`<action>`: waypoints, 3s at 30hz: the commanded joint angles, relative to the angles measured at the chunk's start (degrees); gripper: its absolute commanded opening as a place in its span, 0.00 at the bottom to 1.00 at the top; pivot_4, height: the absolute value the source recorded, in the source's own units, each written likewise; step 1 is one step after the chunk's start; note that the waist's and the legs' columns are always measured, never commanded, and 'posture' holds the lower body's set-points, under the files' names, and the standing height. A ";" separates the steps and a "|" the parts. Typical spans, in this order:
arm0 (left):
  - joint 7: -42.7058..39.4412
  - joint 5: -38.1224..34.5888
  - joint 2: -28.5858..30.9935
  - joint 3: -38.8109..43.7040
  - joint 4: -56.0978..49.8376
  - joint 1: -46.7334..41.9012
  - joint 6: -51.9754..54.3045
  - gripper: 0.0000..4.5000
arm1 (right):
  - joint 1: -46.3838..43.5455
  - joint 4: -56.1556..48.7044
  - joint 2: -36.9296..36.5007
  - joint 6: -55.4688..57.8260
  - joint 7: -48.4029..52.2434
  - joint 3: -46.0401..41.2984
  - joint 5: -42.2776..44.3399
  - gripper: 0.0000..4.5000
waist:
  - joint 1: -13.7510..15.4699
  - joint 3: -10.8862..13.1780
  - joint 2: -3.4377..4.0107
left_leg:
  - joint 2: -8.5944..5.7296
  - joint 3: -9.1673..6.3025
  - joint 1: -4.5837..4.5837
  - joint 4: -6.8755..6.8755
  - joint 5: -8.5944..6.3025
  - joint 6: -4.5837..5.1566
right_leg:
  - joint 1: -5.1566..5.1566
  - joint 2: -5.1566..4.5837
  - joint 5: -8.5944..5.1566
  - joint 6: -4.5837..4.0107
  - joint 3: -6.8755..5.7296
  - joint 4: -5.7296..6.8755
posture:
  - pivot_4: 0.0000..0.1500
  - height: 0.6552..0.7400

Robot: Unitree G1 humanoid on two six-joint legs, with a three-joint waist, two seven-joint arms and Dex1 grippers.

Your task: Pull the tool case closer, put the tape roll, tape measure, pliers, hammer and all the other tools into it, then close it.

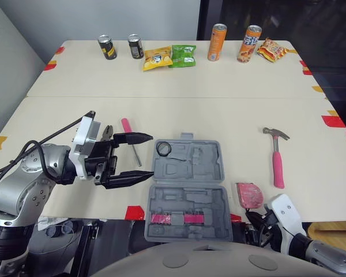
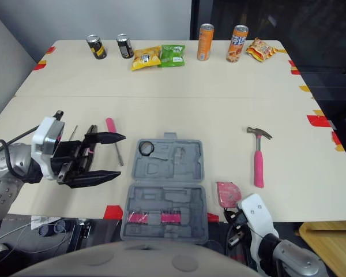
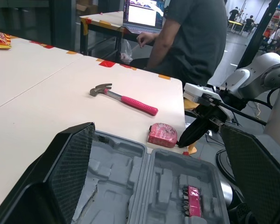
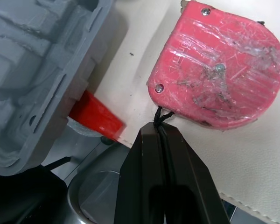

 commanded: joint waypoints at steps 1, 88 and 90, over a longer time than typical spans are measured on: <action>-0.23 -1.09 0.64 -0.38 -2.31 -0.66 0.30 1.00 | 0.84 1.04 -1.80 -2.11 2.82 -1.72 0.16 0.01 | -0.03 0.00 0.00 | 0.00 0.00 0.00 0.00 0.00 0.00 | 0.00 0.00 0.00 0.00 0.00 0.00 | 1.00 1.00; -5.70 4.98 -6.43 7.85 9.52 17.63 -19.80 1.00 | -107.04 29.04 -14.74 27.89 44.07 57.94 -16.05 0.65 | 0.07 0.10 0.09 | 0.22 -0.56 -0.16 0.67 0.36 0.28 | -0.14 0.19 -0.39 -0.89 -0.50 1.07 | 1.00 1.00; -5.57 5.17 -6.90 7.76 9.36 18.04 -20.21 1.00 | -106.83 31.09 -13.33 27.16 43.89 58.57 -16.69 0.65 | -0.03 0.11 0.10 | 0.24 -0.58 -0.11 0.67 0.35 0.22 | -0.13 0.20 -0.38 -0.88 -0.51 1.12 | 1.00 1.00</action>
